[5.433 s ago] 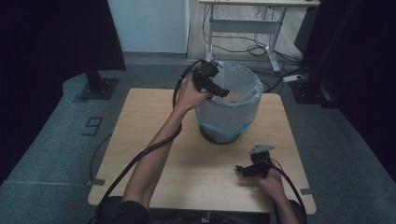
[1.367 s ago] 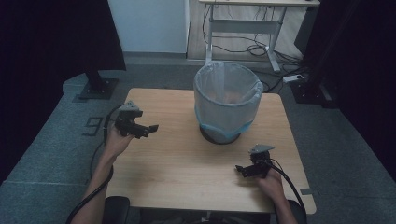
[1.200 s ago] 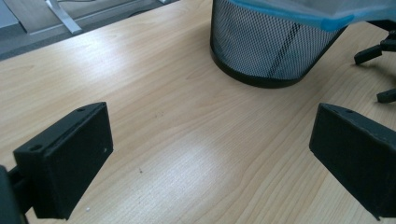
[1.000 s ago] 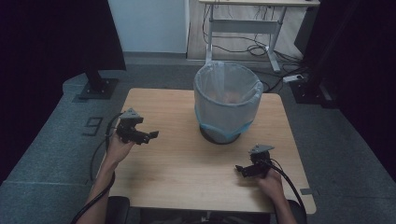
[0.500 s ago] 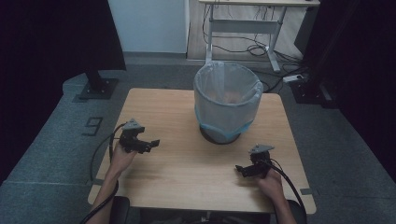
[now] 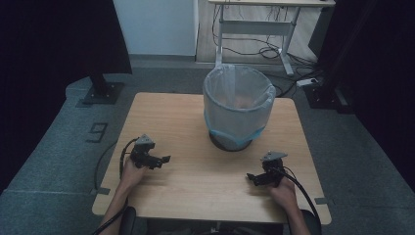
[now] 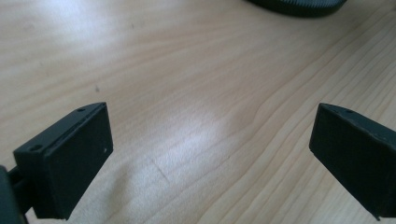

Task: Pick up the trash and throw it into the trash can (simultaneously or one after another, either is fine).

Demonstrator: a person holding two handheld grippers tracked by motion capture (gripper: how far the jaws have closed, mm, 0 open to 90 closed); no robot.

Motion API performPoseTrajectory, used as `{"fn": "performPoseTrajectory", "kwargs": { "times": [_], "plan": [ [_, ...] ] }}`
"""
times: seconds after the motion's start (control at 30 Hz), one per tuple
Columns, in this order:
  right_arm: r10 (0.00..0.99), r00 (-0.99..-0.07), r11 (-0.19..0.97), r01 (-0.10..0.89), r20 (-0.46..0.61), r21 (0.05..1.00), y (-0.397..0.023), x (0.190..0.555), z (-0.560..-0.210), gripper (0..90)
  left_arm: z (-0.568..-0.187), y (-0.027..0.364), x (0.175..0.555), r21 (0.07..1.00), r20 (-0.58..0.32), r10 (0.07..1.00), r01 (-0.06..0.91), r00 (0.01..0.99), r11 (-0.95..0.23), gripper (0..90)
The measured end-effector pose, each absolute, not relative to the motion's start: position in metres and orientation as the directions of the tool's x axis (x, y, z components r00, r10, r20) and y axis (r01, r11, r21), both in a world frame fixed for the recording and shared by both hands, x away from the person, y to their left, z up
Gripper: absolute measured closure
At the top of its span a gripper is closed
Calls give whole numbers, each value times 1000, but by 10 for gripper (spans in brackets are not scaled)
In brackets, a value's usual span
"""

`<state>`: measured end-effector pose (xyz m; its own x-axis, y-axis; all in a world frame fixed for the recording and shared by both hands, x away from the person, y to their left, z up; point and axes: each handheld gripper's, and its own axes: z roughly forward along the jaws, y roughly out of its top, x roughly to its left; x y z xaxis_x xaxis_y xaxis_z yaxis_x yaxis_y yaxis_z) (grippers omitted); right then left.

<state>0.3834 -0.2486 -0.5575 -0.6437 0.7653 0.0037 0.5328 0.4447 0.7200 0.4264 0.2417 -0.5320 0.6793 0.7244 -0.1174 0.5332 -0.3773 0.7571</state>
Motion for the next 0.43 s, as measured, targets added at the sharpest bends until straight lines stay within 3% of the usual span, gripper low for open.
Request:
{"fn": "performPoseTrajectory", "kwargs": {
  "times": [0.3, 0.43],
  "plan": [
    [765, -644, 445, 533, 3, 720, -249, 383, -558, 0, -547, 233, 426, 683, -65, 735, 567, 675, -460, 0],
    [765, -644, 445, 533, 4, 720, -249, 383, -558, 0, -548, 228, 424, 662, 0, 730, 548, 683, -512, 0]
  ]
}}
